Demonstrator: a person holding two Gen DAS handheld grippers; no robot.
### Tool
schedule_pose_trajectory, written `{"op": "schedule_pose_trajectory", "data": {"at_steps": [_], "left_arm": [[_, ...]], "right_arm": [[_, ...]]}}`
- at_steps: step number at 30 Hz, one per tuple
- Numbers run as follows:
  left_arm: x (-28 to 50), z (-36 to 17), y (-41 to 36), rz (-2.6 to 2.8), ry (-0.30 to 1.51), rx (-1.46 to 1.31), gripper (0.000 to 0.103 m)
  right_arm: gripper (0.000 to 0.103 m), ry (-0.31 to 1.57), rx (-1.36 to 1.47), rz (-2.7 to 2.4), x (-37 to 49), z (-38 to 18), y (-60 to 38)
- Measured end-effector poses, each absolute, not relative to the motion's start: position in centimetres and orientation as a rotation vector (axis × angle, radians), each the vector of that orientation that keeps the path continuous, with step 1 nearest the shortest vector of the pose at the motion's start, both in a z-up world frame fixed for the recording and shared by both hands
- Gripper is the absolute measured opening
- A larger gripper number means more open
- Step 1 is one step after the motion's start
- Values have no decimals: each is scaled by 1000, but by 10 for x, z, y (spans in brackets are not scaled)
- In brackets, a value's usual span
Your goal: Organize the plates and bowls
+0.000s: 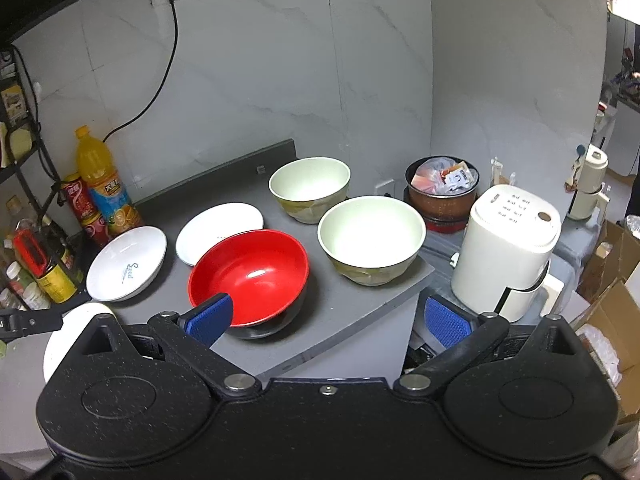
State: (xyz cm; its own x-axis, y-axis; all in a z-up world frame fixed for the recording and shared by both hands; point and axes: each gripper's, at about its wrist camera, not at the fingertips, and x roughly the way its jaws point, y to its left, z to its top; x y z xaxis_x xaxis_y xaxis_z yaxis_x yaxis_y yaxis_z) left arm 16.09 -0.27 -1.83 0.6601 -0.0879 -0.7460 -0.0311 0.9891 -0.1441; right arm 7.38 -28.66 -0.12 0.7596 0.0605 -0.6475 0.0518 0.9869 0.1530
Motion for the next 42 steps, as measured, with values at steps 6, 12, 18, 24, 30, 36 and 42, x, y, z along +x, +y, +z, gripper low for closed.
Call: {"op": "schedule_pose_trajectory", "data": {"at_steps": [6,12,18,24,30,36,42], "left_arm": [[187,-19,-6,-62,854,-119,102],[214,-18,-14,-83,864,-113,102],[242,-22,-30,-116,855,-103,101],[272,-25,-54,-139,868,-139,100],[298,-30,-88,-179,876,-127,99],[324,-43,-122,-227,909,-134,87],[351,-59,-162,-269,948,-119,77]], "right_arm": [[103,717,179,-6,92,-5,-282],[103,736,202,-35,112,-9,-287],[103,761,219,-67,137,-20,-297],[103,788,239,-77,167,-36,-314],[101,831,273,-84,192,-53,-330],[93,882,282,-104,218,-70,-348],[87,926,301,-124,240,-88,-370]]}}
